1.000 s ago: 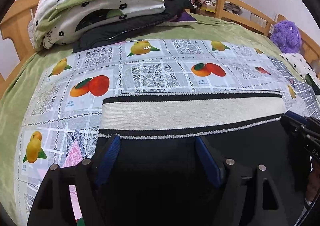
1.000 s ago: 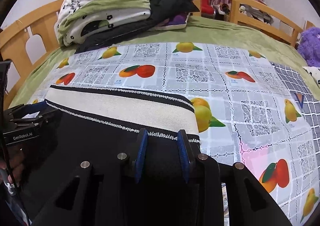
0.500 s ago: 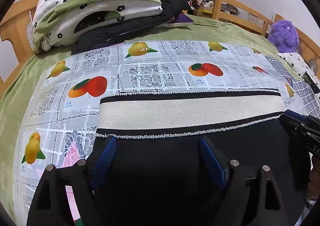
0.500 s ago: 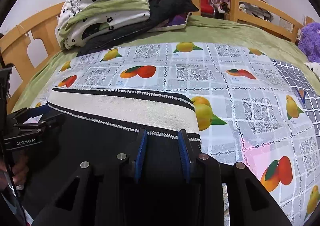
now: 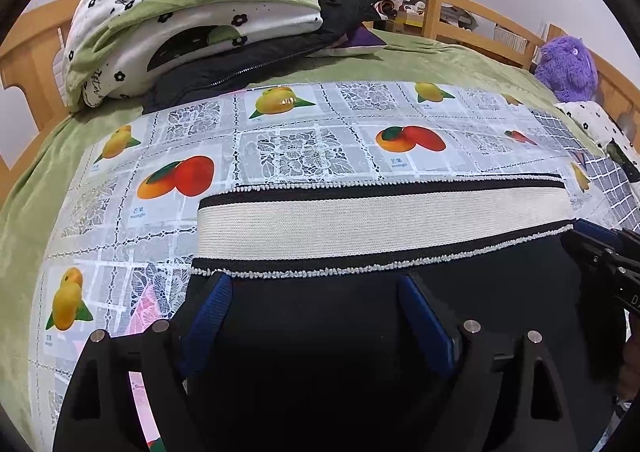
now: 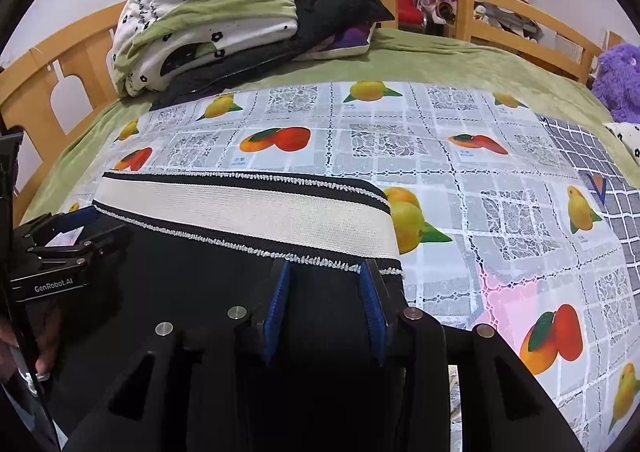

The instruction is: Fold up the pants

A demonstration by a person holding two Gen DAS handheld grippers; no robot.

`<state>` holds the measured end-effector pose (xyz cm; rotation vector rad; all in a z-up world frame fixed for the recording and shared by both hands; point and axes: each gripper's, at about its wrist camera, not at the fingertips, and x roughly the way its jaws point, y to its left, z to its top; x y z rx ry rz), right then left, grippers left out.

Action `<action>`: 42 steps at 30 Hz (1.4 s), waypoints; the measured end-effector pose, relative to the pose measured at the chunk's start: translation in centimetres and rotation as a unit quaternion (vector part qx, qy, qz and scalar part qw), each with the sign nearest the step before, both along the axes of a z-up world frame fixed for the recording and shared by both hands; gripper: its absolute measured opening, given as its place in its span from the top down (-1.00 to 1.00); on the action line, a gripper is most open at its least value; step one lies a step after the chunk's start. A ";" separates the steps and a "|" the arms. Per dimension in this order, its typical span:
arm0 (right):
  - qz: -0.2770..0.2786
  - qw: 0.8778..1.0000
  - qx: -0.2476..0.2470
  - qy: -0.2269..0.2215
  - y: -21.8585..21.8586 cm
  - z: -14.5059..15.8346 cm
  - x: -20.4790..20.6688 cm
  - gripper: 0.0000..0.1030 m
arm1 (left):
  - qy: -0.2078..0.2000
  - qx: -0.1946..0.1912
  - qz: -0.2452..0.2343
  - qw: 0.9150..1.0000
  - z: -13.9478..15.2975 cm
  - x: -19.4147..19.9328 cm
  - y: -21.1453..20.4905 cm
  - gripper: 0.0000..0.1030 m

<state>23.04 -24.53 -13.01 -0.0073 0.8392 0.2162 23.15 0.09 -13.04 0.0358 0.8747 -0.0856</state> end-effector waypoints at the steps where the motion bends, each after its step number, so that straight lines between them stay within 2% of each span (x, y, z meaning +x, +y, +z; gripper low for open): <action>1: -0.001 1.000 0.007 0.005 -0.1 0.1 0.0 0.22 | -0.001 -0.002 0.000 1.000 0.0 0.0 0.1 -0.65; 4: 0.011 0.999 0.022 0.021 -0.1 0.2 0.0 -0.21 | -0.002 -0.006 0.001 1.000 0.1 -0.1 0.2 -0.65; 5: 0.017 0.999 0.017 0.023 0.2 0.2 -0.1 -0.53 | -0.002 -0.008 0.002 1.000 0.1 -0.1 0.2 -0.65; 6: 0.020 0.999 -0.001 0.025 0.6 0.0 -0.3 -0.79 | -0.003 -0.010 0.004 1.000 0.0 -0.2 0.3 -0.65; 7: 0.016 0.999 -0.027 0.030 1.2 -0.3 -0.4 -0.83 | -0.003 -0.011 0.004 1.000 0.0 -0.2 0.3 -0.65; 9: 0.015 0.999 -0.034 0.036 1.4 -0.7 -0.6 -0.82 | -0.003 -0.011 0.005 1.000 0.0 -0.2 0.3 -0.67; 15: -0.021 0.997 0.035 0.070 -0.8 -1.0 0.0 -0.83 | -0.001 -0.015 0.011 1.000 -0.1 -0.4 0.6 -0.71; 20: -0.044 0.989 0.095 0.100 -2.6 -1.7 0.5 -0.83 | 0.001 -0.013 0.012 1.000 -0.1 -0.4 0.6 -0.74; 24: -0.070 0.986 0.122 0.092 -3.6 -1.5 0.1 -0.83 | 0.000 -0.011 0.012 1.000 -0.1 -0.4 0.6 -0.74; 25: -0.065 0.988 0.108 0.091 -3.5 -1.3 0.2 -0.83 | 0.000 -0.012 0.012 1.000 -0.1 -0.4 0.6 -0.74; 29: -0.017 0.998 -0.002 0.055 -1.4 -0.4 -0.5 -0.82 | 0.001 -0.015 0.013 1.000 -0.1 -0.4 0.5 -0.74; 31: -0.015 0.999 -0.026 0.044 -0.8 0.0 -0.9 -0.82 | 0.000 -0.017 0.013 1.000 -0.1 -0.4 0.6 -0.74; 37: -0.003 0.998 -0.037 0.047 0.1 0.7 -1.3 -0.80 | 0.001 -0.016 0.013 1.000 -0.2 -0.4 0.6 -0.74; 42: -0.005 0.997 -0.018 0.070 0.2 0.8 -1.4 -0.80 | 0.001 -0.016 0.013 1.000 -0.2 -0.4 0.6 -0.75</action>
